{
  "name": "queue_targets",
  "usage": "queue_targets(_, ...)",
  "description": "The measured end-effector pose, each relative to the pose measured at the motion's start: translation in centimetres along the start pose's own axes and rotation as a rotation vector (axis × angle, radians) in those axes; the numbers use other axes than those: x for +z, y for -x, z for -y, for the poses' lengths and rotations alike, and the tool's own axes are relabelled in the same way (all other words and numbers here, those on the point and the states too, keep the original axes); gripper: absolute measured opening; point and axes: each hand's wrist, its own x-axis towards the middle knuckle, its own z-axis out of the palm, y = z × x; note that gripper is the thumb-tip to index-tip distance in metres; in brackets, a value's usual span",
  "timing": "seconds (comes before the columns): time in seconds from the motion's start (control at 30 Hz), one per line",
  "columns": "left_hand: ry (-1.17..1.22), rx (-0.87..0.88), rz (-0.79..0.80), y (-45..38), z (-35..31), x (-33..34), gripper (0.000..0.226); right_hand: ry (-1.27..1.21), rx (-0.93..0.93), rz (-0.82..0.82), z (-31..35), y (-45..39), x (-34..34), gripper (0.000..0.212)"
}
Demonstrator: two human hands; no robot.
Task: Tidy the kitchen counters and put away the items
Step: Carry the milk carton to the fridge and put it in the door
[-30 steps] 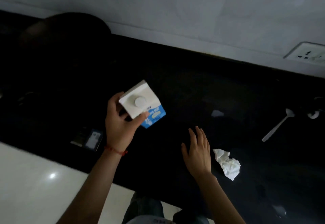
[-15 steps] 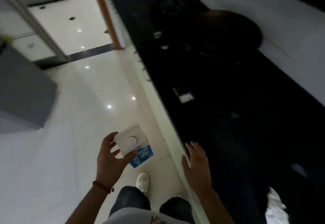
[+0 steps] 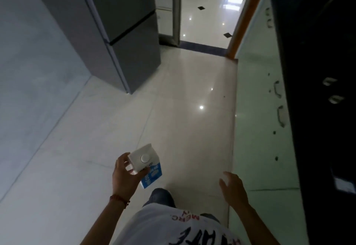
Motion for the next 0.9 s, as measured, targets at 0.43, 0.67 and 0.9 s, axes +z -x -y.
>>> queue_targets(0.43, 0.169, -0.118, -0.21, -16.4, -3.4, -7.2, 0.066, 0.062, -0.029, 0.122, 15.5, -14.7, 1.7, 0.04)
queue_targets(0.67, 0.195, -0.12, -0.313, -28.9, -7.3, -9.5, 0.066, 0.141, -0.132, 0.25, 25.7, -25.1, 2.4, 0.043)
queue_targets(0.9, 0.152, -0.241, -0.458, -35.7, -7.8, -13.0, 0.066, 0.191, -0.336, 0.345, 41.3, -34.4, 1.9, 0.042)
